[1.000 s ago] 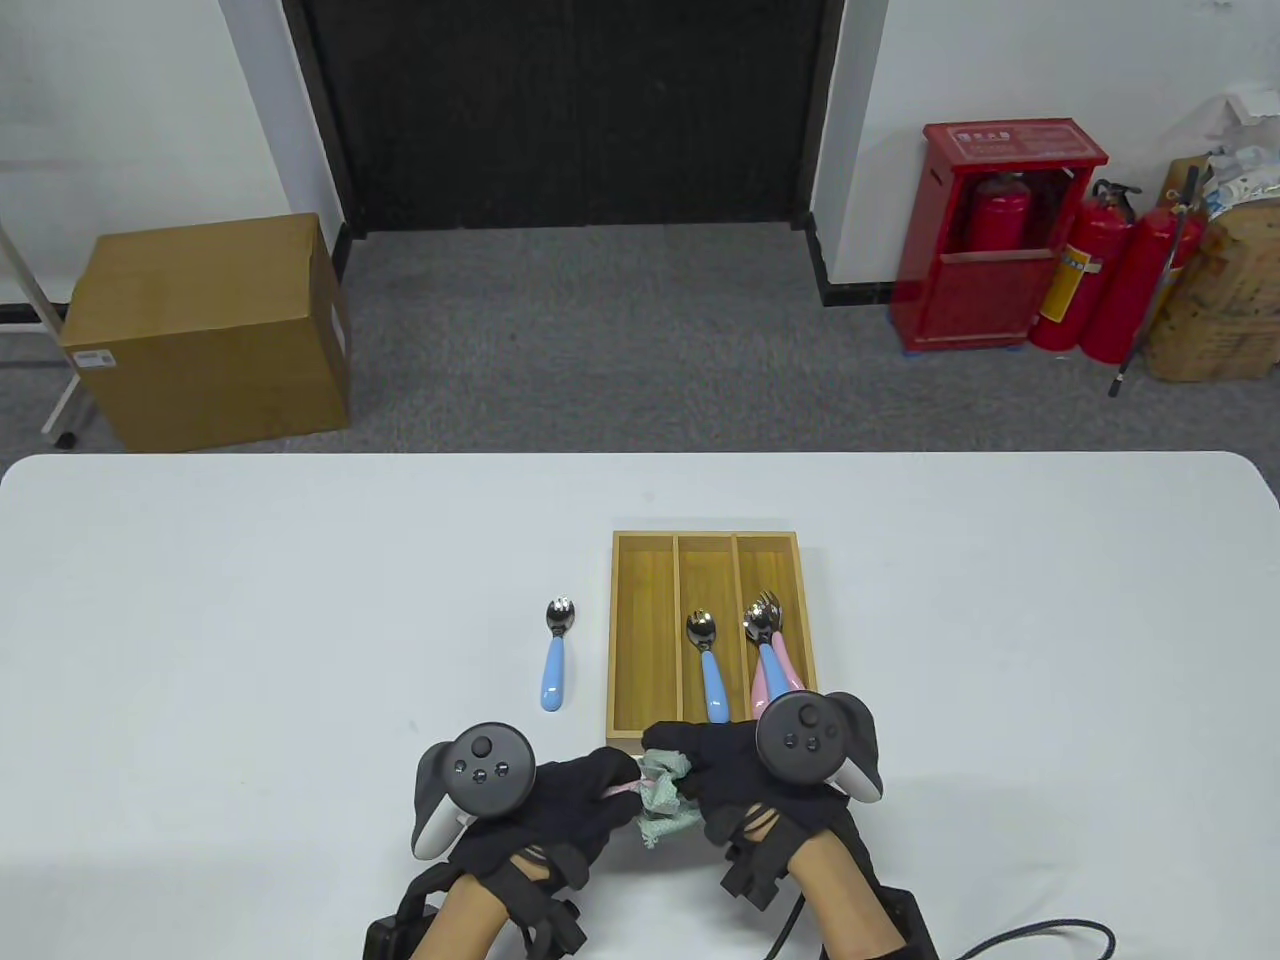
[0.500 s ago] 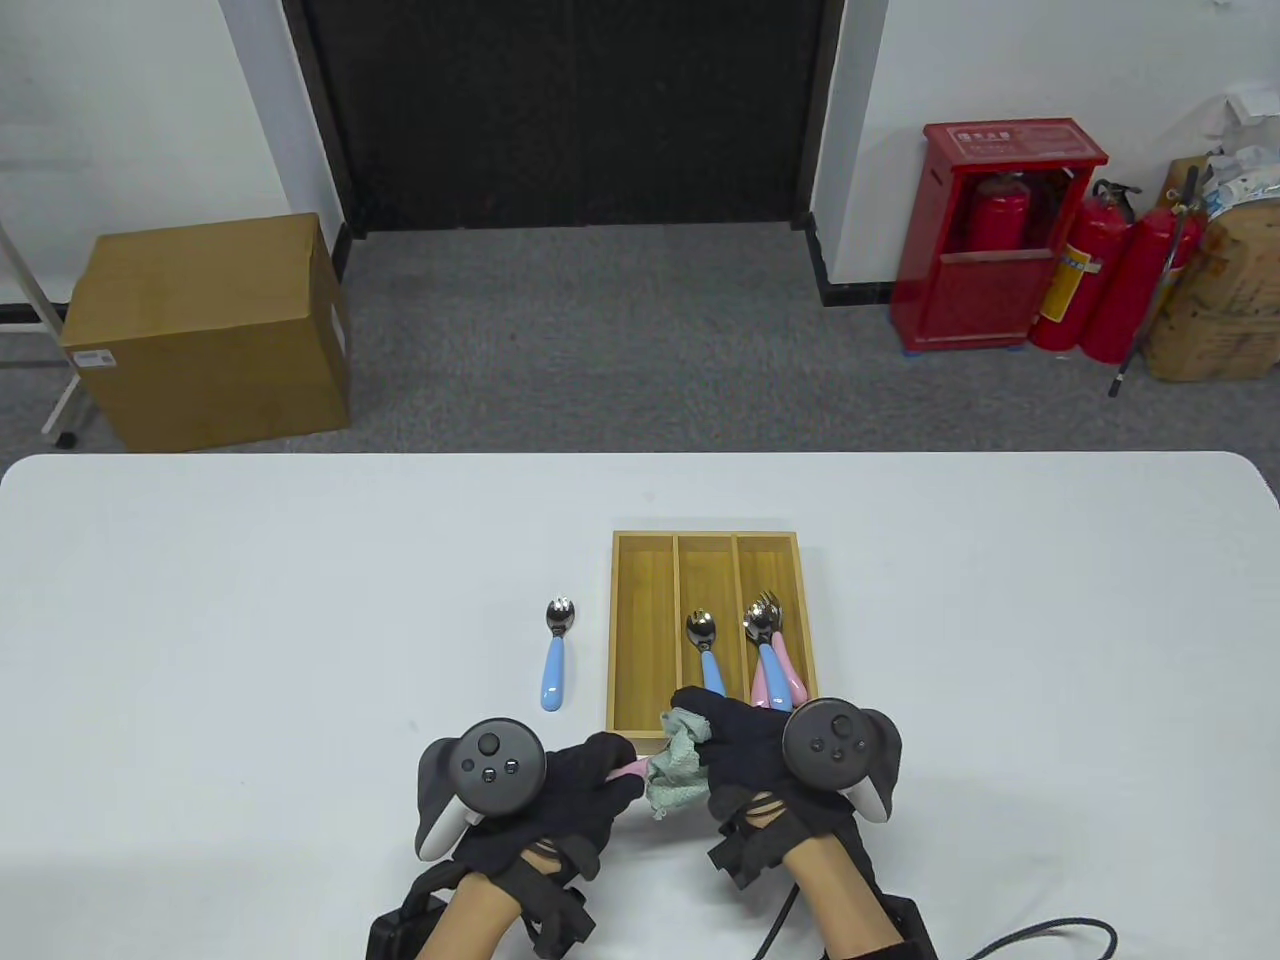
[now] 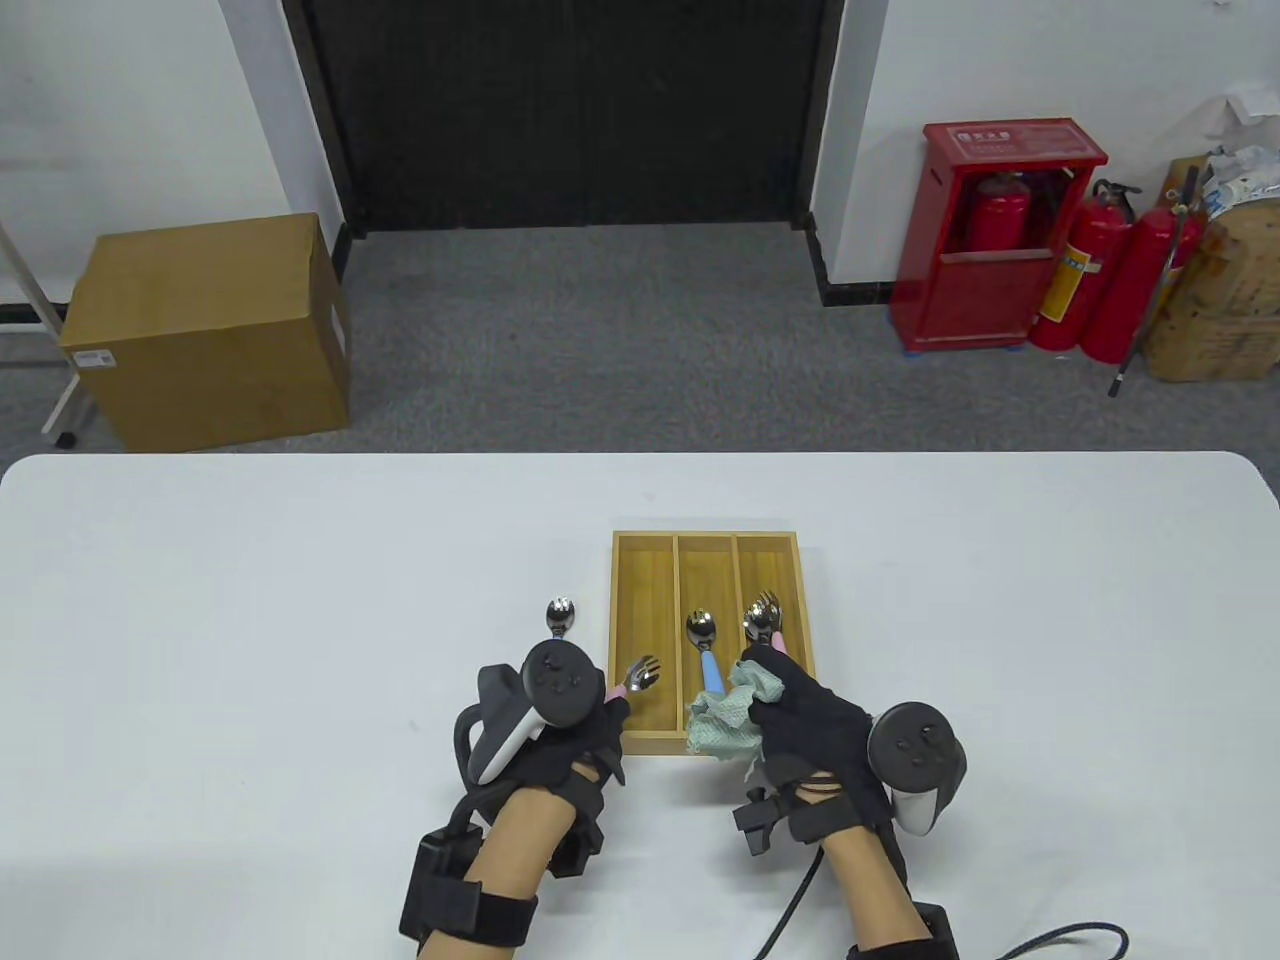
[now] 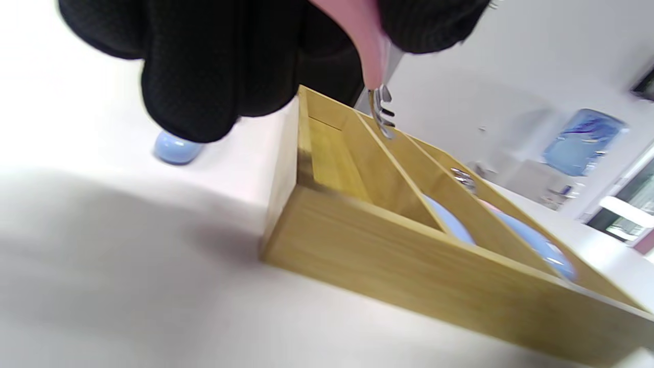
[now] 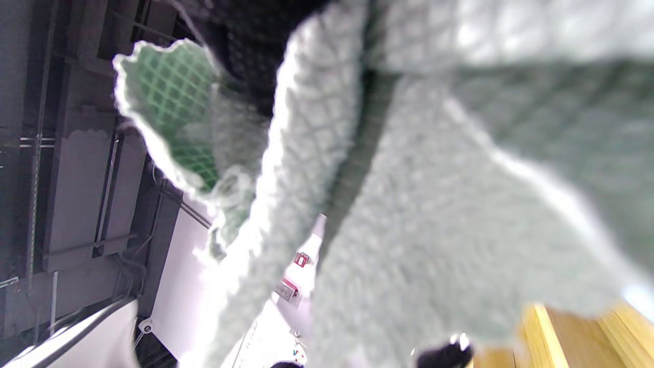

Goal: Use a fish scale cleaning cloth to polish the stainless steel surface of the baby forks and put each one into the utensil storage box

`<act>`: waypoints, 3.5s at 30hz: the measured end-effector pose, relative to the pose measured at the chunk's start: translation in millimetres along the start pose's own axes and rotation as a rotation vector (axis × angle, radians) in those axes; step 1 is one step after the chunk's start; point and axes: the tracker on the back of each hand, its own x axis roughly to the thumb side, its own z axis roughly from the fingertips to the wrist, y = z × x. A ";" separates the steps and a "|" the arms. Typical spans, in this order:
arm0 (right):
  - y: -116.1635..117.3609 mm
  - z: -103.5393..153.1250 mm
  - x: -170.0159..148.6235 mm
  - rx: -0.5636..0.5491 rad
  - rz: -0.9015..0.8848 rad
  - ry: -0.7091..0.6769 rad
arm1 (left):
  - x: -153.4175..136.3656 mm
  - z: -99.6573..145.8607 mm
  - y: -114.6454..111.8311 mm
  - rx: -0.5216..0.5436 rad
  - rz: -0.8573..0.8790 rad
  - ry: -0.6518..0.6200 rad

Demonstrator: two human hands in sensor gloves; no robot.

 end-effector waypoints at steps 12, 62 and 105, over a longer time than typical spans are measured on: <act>-0.4 1.9 -10.4 -0.023 -0.159 0.076 | 43.9 -44.3 -30.5 -0.008 -0.222 0.113; 12.4 5.7 -21.8 0.007 -0.378 0.219 | -54.6 -36.4 13.7 0.016 -0.039 0.199; 59.3 11.0 -0.6 0.308 -0.731 0.232 | -39.4 70.9 -12.0 -0.035 0.525 -0.318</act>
